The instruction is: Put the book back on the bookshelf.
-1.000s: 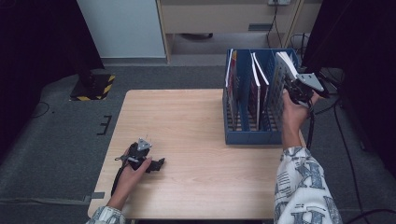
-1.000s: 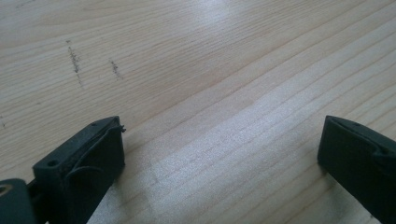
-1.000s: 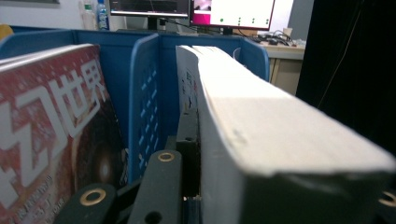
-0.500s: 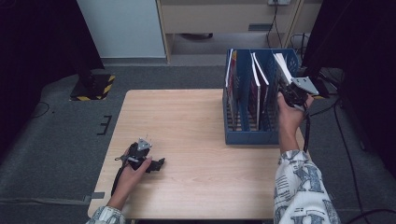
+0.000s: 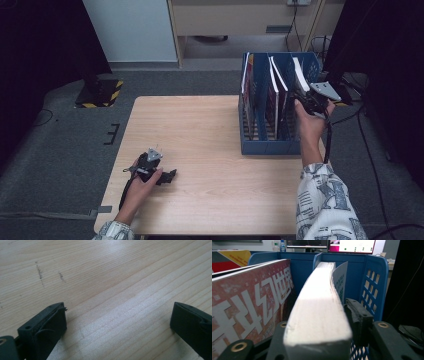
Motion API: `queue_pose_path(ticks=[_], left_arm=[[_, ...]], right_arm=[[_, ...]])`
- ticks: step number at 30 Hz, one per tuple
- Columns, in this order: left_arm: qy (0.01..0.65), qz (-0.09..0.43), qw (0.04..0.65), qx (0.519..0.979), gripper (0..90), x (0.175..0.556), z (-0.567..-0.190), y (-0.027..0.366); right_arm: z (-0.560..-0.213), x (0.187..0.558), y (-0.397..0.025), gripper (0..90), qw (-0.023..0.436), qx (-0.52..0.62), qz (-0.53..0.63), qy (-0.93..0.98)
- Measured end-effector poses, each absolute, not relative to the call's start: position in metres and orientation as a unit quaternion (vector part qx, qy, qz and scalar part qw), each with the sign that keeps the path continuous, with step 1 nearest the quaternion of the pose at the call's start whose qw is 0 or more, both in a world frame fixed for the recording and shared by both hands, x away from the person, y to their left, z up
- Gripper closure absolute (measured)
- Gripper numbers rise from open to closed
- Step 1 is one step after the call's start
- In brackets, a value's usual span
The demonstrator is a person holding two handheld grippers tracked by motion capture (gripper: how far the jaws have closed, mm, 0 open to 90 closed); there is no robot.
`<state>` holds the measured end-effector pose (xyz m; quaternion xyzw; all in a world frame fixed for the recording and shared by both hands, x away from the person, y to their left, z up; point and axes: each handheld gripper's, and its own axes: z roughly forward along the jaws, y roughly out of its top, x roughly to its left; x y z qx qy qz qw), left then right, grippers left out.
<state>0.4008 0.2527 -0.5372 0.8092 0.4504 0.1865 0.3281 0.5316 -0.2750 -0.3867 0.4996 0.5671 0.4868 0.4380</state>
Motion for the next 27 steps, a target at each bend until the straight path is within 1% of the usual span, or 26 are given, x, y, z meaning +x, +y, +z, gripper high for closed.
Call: queue_pose_path(ticks=[4, 7, 9, 15, 23, 27], left_arm=[[0.45, 0.186, 0.328, 0.809, 0.0, 0.401, -0.537, 0.253], [0.45, 0.186, 0.328, 0.809, 0.0, 0.401, -0.537, 0.253], [0.45, 0.186, 0.328, 0.809, 0.0, 0.401, -0.537, 0.253], [0.45, 0.187, 0.328, 0.809, 0.0, 0.401, -0.537, 0.253], [0.451, 0.186, 0.328, 0.809, 0.0, 0.401, -0.537, 0.253], [0.451, 0.187, 0.328, 0.809, 0.0, 0.401, -0.537, 0.252]], right_arm=[[-0.386, 0.527, -0.277, 45.5, 0.432, 0.5, 0.49, 0.568], [-0.385, 0.523, -0.279, 38.1, 0.423, 0.504, 0.496, 0.567], [-0.384, 0.521, -0.28, 35.1, 0.413, 0.508, 0.498, 0.568], [-0.383, 0.512, -0.279, 28.9, 0.396, 0.507, 0.506, 0.574], [-0.376, 0.499, -0.273, 19.8, 0.39, 0.491, 0.511, 0.588], [-0.376, 0.494, -0.272, 16.8, 0.387, 0.489, 0.513, 0.59]])
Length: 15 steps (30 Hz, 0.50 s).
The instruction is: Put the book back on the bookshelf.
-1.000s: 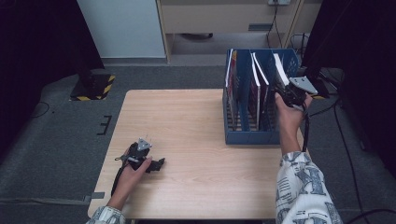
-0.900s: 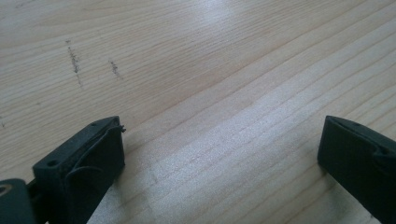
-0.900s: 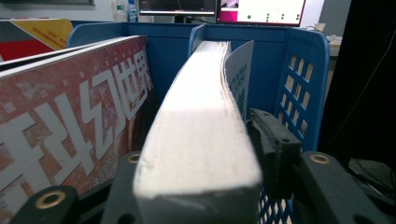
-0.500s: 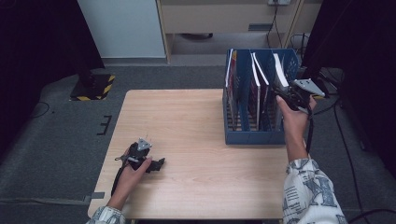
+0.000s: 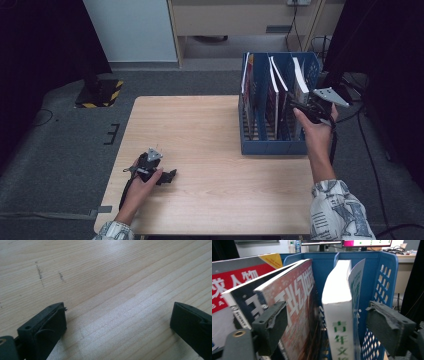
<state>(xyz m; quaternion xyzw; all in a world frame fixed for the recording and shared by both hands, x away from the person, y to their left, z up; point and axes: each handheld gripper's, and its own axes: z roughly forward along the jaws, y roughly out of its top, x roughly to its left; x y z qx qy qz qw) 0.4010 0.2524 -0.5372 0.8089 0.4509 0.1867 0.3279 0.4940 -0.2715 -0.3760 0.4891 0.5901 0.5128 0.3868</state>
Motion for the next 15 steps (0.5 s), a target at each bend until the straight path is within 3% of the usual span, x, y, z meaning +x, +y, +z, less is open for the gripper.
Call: queue_pose_path(ticks=[15], left_arm=[[0.451, 0.187, 0.328, 0.809, 0.0, 0.401, -0.537, 0.252]], right_arm=[[-0.373, 0.478, -0.266, 8.6, 0.377, 0.479, 0.525, 0.593]])
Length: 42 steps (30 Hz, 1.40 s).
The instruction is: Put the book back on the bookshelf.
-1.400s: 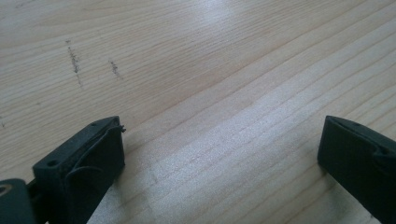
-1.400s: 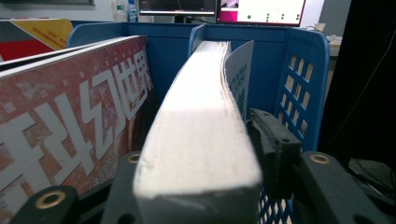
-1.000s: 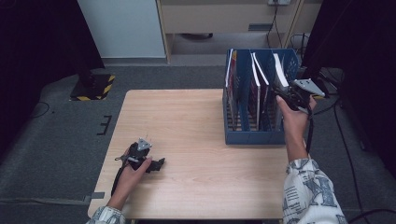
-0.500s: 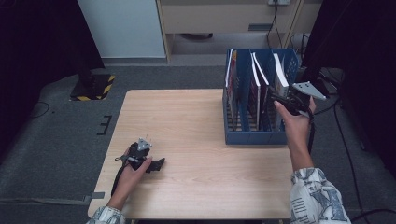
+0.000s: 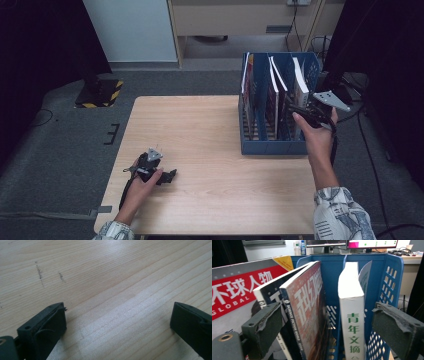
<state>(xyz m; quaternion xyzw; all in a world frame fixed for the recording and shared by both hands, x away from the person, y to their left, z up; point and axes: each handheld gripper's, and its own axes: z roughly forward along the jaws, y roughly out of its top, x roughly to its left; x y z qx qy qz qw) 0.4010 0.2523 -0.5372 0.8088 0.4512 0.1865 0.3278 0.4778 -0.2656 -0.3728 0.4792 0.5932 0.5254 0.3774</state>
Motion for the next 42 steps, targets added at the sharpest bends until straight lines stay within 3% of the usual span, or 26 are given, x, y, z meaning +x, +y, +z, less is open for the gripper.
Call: queue_pose_path(ticks=[25, 29, 42], left_arm=[[0.452, 0.186, 0.328, 0.809, 0.0, 0.401, -0.537, 0.252], [0.452, 0.187, 0.328, 0.808, 0.0, 0.401, -0.537, 0.252], [0.452, 0.187, 0.327, 0.808, 0.0, 0.401, -0.537, 0.252]], right_arm=[[-0.383, 0.442, -0.251, 5.5, 0.339, 0.458, 0.543, 0.617], [-0.384, 0.435, -0.246, 6.6, 0.352, 0.449, 0.539, 0.62], [-0.395, 0.421, -0.212, 6.1, 0.303, 0.425, 0.555, 0.647]])
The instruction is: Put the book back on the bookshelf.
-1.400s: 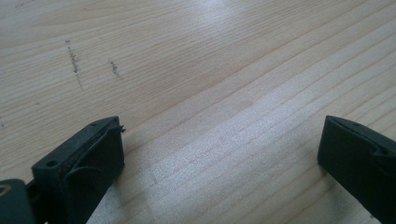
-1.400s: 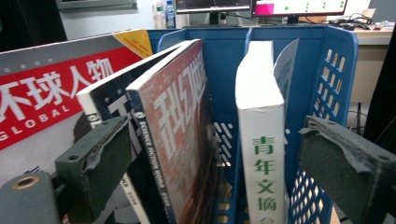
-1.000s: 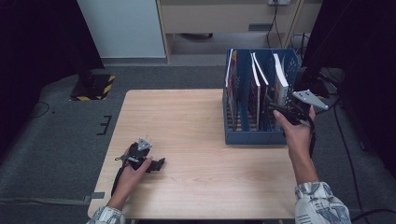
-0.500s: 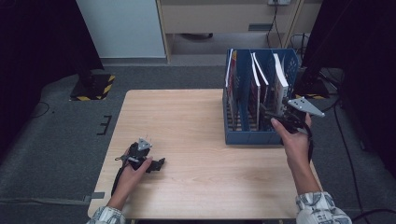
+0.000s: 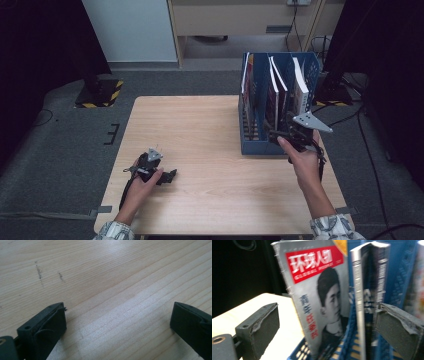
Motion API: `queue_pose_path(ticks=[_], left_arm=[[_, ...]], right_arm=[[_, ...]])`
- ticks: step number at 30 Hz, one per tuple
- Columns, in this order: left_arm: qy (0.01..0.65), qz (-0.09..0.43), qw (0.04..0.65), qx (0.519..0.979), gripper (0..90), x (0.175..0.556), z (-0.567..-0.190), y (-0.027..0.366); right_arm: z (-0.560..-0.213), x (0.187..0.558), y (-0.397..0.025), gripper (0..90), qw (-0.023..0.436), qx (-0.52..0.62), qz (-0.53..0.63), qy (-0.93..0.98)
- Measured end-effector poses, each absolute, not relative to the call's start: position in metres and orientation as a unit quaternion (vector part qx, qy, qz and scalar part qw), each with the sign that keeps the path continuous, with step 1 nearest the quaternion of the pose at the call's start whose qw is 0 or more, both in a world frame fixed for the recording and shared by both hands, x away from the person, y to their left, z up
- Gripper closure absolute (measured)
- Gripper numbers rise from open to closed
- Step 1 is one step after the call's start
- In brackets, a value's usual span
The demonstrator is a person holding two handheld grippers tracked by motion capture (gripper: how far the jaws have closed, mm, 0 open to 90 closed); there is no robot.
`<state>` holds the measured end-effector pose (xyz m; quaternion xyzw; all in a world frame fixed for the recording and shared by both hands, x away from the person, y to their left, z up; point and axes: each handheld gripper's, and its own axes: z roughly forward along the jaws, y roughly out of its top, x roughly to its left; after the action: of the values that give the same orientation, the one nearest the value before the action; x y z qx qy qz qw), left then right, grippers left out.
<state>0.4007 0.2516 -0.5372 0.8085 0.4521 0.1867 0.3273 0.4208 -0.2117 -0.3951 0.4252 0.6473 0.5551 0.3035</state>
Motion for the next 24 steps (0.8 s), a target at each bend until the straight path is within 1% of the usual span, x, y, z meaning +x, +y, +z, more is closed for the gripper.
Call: queue_pose_path(ticks=[10, 17, 24], left_arm=[[0.452, 0.186, 0.327, 0.808, 0.0, 0.401, -0.537, 0.251], [0.452, 0.186, 0.328, 0.809, 0.0, 0.401, -0.537, 0.251], [0.451, 0.186, 0.327, 0.809, 0.0, 0.4, -0.537, 0.25]], right_arm=[[-0.406, 0.416, -0.188, 6.0, 0.265, 0.416, 0.562, 0.664], [-0.422, 0.409, -0.163, 6.3, 0.236, 0.398, 0.557, 0.69], [-0.433, 0.402, -0.142, 6.6, 0.219, 0.381, 0.546, 0.713]])
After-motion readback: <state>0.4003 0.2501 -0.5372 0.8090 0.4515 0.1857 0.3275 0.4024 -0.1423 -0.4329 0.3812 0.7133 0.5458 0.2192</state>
